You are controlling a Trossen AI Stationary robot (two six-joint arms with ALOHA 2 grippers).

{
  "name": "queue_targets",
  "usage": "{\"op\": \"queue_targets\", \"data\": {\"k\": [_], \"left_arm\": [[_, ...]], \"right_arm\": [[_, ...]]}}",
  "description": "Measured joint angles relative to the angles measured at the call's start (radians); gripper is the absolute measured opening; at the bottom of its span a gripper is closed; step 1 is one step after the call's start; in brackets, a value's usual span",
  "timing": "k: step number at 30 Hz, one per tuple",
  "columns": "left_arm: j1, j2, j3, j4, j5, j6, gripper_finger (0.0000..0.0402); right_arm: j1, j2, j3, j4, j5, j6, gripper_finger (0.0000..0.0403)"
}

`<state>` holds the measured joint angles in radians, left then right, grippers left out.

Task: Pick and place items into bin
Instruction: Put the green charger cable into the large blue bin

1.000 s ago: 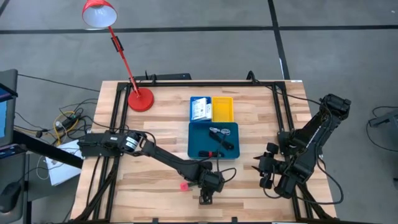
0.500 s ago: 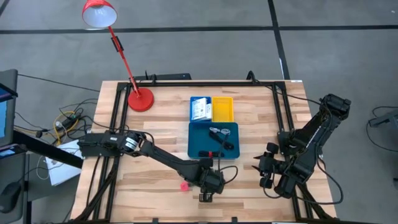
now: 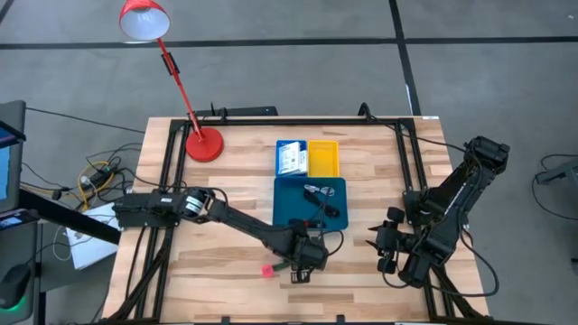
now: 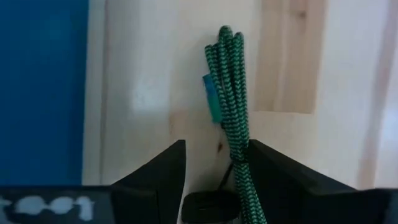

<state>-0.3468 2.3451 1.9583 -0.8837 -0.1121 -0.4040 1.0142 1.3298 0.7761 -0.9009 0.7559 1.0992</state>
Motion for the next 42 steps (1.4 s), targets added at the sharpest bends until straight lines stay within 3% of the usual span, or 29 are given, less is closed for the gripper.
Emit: {"op": "queue_targets", "data": {"k": [15, 22, 26, 33, 42], "left_arm": [[0.013, 0.054, -0.001, 0.01, 0.07, -0.047, 0.0162], [0.011, 0.063, 0.011, 0.019, 0.054, -0.046, 0.0158], [0.008, 0.064, 0.011, 0.031, 0.042, -0.041, 0.0125], [-0.001, 0.064, 0.016, 0.048, 0.012, -0.041, 0.0021], [-0.027, 0.078, 0.198, -0.051, -0.111, 0.007, 0.001]], "right_arm": [[0.0, 0.0, 0.0, 0.001, 0.0, -0.001, 0.0168], [0.0, 0.0, 0.0, 0.009, 0.0, 0.0, 0.0166], [0.0, 0.0, 0.0, 0.013, 0.0, -0.002, 0.0167], [0.0, 0.0, 0.0, 0.014, 0.0, -0.009, 0.0167], [0.0, 0.0, 0.0, 0.015, 0.0, -0.011, 0.0164]]}}
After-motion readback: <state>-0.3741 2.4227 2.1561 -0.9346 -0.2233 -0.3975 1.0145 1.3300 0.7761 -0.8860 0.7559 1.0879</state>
